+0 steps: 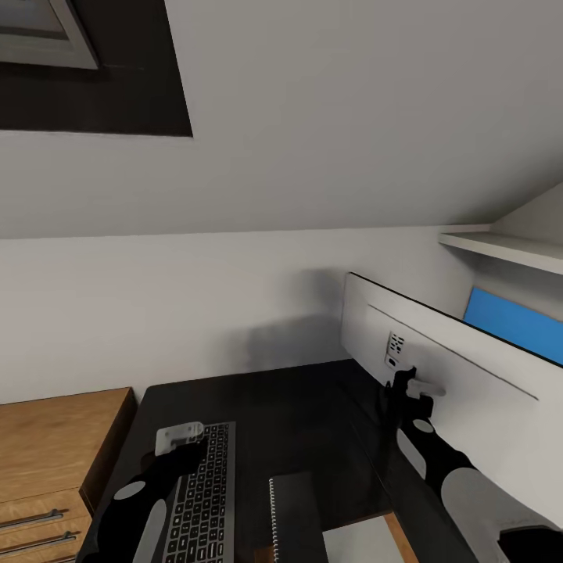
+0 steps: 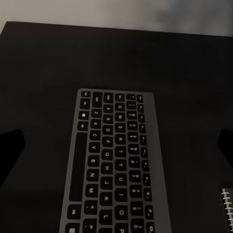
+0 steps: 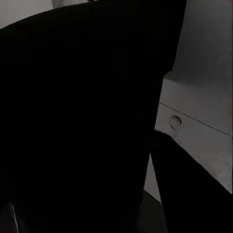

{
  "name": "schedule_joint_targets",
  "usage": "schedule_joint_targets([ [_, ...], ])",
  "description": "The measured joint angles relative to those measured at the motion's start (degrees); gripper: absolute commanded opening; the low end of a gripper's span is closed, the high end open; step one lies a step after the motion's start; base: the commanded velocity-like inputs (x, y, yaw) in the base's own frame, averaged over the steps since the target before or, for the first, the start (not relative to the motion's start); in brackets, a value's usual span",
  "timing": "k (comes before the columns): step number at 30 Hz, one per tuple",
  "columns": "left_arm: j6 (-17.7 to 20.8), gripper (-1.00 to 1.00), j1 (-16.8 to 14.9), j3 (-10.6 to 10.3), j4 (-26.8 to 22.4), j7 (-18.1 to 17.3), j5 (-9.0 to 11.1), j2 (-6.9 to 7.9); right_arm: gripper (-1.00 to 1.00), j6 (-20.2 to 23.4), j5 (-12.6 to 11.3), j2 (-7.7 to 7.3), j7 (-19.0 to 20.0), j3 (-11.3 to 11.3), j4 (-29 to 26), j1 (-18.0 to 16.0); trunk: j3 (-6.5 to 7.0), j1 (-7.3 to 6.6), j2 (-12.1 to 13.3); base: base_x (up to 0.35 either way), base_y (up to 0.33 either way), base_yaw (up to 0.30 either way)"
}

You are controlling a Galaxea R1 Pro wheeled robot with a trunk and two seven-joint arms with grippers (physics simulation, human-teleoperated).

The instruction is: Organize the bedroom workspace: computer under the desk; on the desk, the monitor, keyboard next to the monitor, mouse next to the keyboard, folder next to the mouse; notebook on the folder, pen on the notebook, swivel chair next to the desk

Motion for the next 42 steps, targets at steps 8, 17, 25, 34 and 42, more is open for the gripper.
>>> schedule_joint_targets([
  [8,0.0,1.00,0.0,0.0,0.0,0.0,0.0,0.00,-1.00,-0.1,0.0,0.10,-0.1,0.2,0.0,0.0,-0.01,0.00,0.0,0.000,0.000,0.000],
  [17,0.0,1.00,0.0,0.0,0.0,0.0,0.0,0.00,-1.00,-0.1,0.0,-0.03,0.0,0.1,-0.2,0.0,-0.01,0.00,0.0,0.000,0.000,0.000],
  [25,0.0,1.00,0.0,0.0,0.0,0.0,0.0,0.00,-1.00,-0.3,-0.1,-0.22,0.2,0.0,-0.2,0.0,-0.01,0.00,0.0,0.000,0.000,0.000],
  [34,0.0,1.00,0.0,0.1,0.0,0.0,0.0,0.06,-1.00,-0.3,0.0,-0.24,0.2,-0.1,-0.2,0.0,0.00,0.01,0.0,-0.016,0.000,0.000],
  [42,0.0,1.00,0.0,0.2,-0.1,0.0,0.0,0.09,-1.00,-0.3,-0.1,-0.24,0.2,-0.1,-0.2,0.0,-0.01,0.03,0.0,-0.187,0.000,0.000],
])
